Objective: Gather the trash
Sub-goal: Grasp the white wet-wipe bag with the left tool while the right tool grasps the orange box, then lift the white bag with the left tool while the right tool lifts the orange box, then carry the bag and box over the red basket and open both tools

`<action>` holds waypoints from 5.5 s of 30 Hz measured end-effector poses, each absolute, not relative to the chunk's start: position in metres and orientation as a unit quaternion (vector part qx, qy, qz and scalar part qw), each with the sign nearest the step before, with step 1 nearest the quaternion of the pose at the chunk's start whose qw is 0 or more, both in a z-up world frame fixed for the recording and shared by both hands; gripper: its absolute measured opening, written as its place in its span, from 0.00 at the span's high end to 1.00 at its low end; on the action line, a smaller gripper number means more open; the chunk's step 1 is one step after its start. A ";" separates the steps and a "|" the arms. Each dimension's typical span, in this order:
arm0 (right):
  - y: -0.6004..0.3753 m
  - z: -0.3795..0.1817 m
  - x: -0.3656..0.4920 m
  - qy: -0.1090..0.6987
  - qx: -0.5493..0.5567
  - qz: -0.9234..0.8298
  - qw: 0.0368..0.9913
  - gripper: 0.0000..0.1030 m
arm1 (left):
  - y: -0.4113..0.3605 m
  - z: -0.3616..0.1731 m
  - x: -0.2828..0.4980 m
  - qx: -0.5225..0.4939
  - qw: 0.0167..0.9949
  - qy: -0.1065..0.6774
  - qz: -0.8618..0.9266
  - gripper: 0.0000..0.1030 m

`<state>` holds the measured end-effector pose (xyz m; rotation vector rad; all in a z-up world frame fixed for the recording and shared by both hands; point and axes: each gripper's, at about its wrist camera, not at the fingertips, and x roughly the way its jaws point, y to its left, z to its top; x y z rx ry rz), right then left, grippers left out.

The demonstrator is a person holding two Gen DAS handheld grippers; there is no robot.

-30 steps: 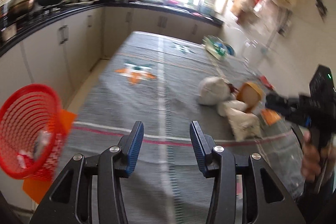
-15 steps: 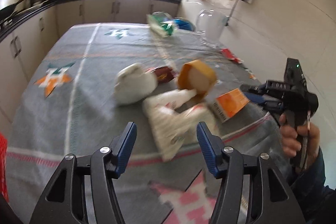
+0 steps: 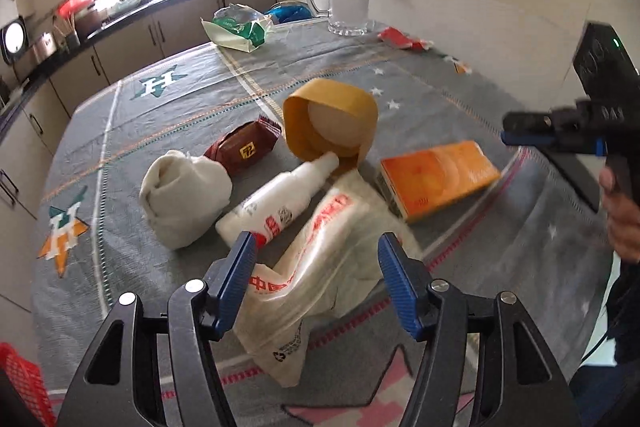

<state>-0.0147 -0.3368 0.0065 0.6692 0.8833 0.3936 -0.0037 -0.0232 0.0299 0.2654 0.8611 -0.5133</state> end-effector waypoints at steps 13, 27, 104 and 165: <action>-0.314 0.002 0.031 0.426 0.289 0.190 0.836 0.60 | -0.027 0.016 -0.004 0.110 0.859 0.448 -0.222 0.40; -0.256 0.001 0.003 0.455 0.178 0.293 0.822 0.38 | 0.016 0.023 -0.027 0.024 0.886 0.436 -0.159 0.59; -0.090 0.043 -0.059 0.365 -0.037 0.244 0.898 0.48 | 0.135 0.051 -0.086 -0.097 0.943 0.314 -0.048 0.59; 0.209 0.053 0.015 0.471 0.059 0.479 0.739 0.48 | 0.408 0.026 -0.153 -0.238 0.912 0.289 0.166 0.59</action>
